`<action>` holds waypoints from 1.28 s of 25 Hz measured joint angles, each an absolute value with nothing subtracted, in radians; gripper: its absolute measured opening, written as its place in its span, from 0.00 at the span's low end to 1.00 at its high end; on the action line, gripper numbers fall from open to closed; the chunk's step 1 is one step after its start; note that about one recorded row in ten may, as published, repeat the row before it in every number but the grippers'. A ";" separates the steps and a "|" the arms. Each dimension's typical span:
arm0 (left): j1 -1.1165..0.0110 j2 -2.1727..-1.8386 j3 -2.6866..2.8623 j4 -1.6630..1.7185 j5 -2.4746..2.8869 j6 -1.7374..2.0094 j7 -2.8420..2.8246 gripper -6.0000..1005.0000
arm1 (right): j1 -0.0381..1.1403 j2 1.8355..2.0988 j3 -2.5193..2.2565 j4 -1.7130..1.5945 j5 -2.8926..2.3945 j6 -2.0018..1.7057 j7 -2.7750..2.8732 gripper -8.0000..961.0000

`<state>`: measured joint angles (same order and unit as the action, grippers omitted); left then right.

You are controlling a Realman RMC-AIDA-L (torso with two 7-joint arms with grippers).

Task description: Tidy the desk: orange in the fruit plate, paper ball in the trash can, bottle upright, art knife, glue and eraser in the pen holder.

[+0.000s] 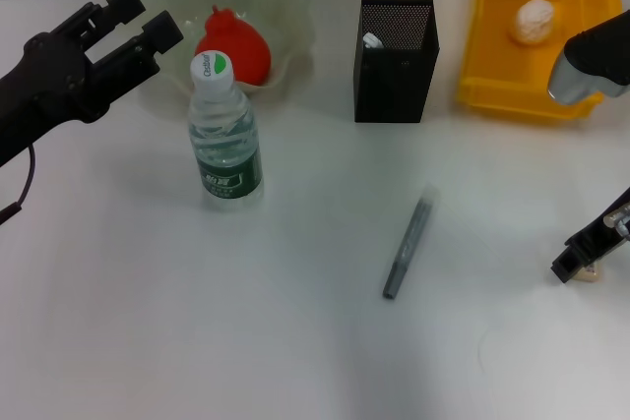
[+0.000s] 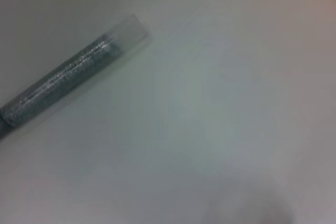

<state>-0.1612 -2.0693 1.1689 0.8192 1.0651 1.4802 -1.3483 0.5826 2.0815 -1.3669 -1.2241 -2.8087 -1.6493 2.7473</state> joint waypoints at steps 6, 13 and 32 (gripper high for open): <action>-0.168 -2.068 1.169 0.819 1.064 1.480 -1.348 0.74 | 0.592 2.081 -1.363 -1.216 -2.809 -1.656 2.747 0.50; -0.170 -2.068 1.169 0.819 1.063 1.480 -1.348 0.74 | 0.615 2.078 -1.219 -1.179 -2.781 -1.698 2.708 0.48; -0.200 -2.071 1.169 0.811 1.065 1.458 -1.331 0.74 | 0.582 2.039 -0.558 -0.678 -1.945 -1.515 1.852 0.47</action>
